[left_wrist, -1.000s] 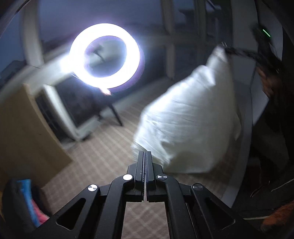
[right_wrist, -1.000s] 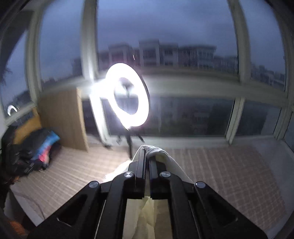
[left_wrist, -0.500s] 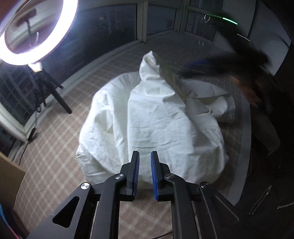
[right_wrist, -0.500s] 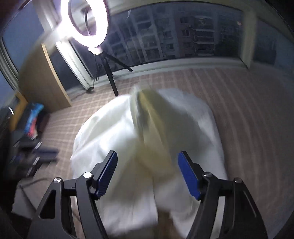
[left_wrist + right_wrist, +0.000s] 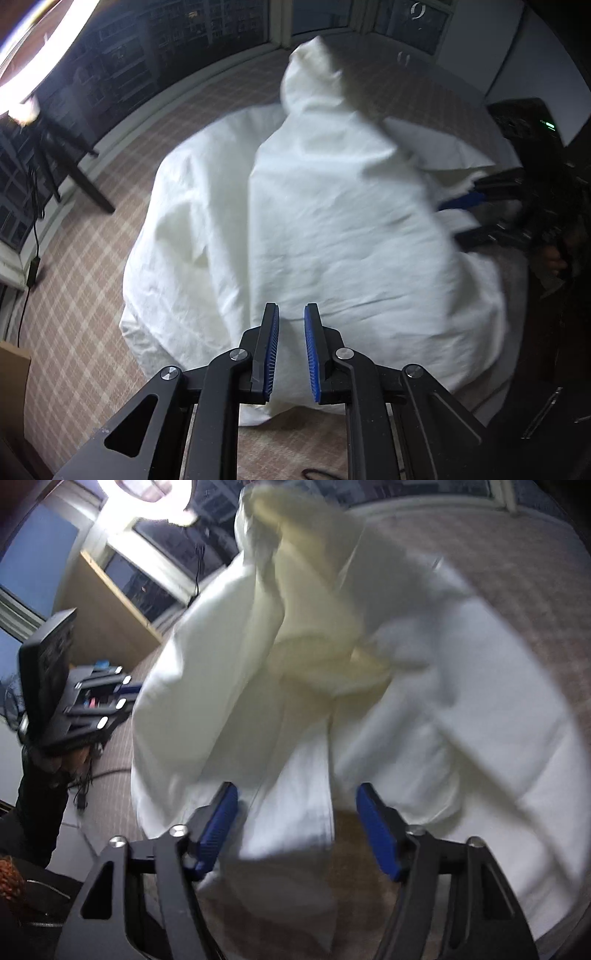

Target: Fold clothes

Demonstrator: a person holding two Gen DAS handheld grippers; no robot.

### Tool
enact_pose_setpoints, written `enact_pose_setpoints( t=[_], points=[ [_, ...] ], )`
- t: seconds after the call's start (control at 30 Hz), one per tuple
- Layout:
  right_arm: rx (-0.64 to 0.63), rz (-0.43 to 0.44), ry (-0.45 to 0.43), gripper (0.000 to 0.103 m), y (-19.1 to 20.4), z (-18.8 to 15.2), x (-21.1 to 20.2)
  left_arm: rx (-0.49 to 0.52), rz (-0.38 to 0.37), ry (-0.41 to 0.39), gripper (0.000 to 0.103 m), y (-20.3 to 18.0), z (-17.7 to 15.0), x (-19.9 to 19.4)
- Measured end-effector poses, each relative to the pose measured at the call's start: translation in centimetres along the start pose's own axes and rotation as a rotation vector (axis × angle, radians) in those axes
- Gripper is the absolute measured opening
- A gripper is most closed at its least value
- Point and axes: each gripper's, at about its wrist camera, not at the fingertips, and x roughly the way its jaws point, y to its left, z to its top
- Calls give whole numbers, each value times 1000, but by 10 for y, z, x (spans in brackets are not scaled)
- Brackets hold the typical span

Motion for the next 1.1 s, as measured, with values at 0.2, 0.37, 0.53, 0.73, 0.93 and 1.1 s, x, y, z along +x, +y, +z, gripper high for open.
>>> enact_pose_setpoints(
  t=[0.2, 0.37, 0.53, 0.73, 0.93, 1.1],
  points=[
    [-17, -33, -90, 5, 25, -16, -17, -53, -3, 27, 13, 13, -12, 11],
    [-75, -191, -347, 4, 63, -28, -115, -26, -11, -27, 20, 14, -8, -13],
    [-239, -450, -526, 4, 142, -23, -230, 0, -60, -133, 34, 5, 4, -43],
    [-368, -705, -646, 3, 230, 26, -328, 41, -124, -218, 32, -31, 10, -68],
    [-403, -767, -687, 3, 317, 92, -378, 54, -177, -341, 32, -47, 2, -116],
    [-523, -702, -778, 3, 418, 114, -415, -12, -147, -444, 32, -21, -24, -169]
  ],
)
